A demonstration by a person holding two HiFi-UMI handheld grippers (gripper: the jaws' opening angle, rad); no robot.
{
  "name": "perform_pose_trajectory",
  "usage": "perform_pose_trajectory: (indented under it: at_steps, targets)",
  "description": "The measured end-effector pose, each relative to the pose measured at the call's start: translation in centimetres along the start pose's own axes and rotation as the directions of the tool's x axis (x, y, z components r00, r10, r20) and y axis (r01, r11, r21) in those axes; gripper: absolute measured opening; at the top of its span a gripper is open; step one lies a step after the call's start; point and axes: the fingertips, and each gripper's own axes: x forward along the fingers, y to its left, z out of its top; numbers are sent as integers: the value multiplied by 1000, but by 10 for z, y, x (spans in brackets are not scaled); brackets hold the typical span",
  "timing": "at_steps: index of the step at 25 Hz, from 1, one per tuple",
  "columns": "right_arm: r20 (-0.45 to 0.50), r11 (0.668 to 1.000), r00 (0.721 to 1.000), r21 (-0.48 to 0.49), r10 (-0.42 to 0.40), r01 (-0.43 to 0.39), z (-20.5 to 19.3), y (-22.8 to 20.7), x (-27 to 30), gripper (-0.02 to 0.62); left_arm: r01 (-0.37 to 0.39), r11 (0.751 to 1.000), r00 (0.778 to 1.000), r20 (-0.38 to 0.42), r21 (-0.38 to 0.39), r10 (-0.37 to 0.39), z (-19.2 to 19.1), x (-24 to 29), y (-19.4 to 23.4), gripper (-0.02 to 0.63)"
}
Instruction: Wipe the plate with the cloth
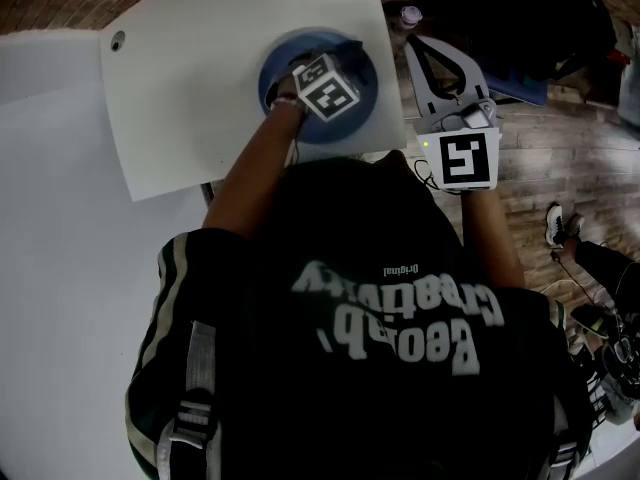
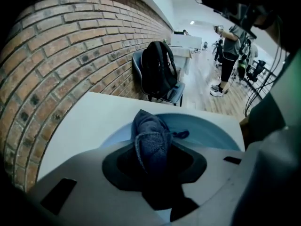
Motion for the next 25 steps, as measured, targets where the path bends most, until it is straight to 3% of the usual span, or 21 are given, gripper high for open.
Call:
perform_pose_trajectory:
  at_steps: [10, 19, 25]
  targets:
    - [-8, 1000, 1000, -4, 11, -11, -1, -6, 7, -6, -104, 995, 994, -35, 6, 104, 3, 5, 46, 133]
    - [15, 999, 999, -13, 51, -51, 4, 1, 16, -6, -182, 981, 977, -127, -61, 173, -51, -19, 82, 134]
    - [46, 996, 995, -20, 86, -85, 13, 9, 21, -6, -212, 975, 964, -179, -69, 197, -86, -40, 79, 133]
